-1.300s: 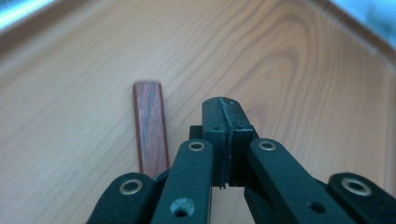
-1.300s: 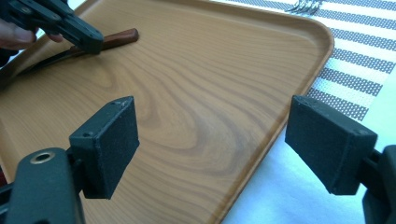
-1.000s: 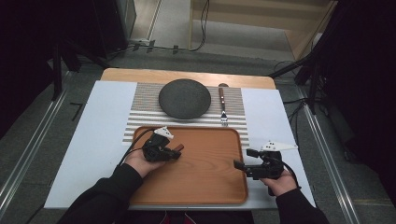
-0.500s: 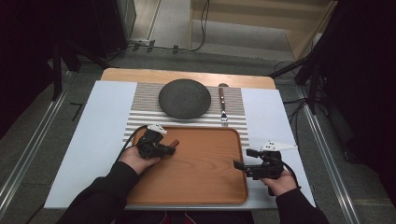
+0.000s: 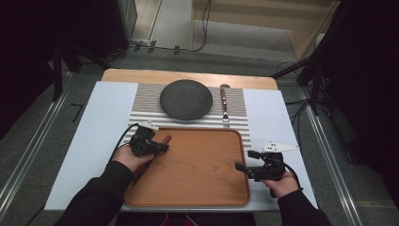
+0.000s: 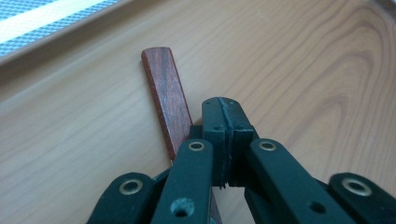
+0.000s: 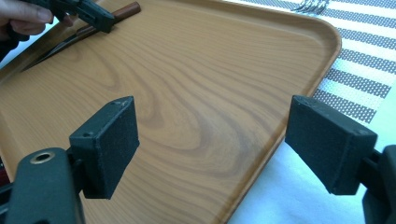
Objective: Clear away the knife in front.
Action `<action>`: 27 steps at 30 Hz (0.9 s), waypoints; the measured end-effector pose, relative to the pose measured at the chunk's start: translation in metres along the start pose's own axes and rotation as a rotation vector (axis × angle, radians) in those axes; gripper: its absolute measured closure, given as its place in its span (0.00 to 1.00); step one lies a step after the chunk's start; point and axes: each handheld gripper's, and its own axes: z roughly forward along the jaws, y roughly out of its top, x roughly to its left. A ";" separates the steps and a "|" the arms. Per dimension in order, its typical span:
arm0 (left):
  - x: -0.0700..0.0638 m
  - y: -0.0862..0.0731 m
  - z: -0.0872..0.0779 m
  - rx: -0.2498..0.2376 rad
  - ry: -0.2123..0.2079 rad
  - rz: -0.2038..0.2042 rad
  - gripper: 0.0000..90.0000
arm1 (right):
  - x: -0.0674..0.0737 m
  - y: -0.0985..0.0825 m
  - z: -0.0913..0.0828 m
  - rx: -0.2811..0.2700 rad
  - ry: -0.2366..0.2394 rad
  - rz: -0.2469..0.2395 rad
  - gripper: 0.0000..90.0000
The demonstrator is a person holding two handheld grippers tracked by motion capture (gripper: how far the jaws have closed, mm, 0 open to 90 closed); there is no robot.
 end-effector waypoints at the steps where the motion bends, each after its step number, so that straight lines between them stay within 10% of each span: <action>1: 0.001 -0.001 -0.001 -0.006 0.003 -0.008 1.00 | 0.000 0.000 0.000 0.001 0.000 0.000 0.17; 27: 0.031 -0.013 -0.024 -0.037 0.067 -0.074 1.00 | 0.001 0.001 0.000 -0.003 0.006 -0.001 0.17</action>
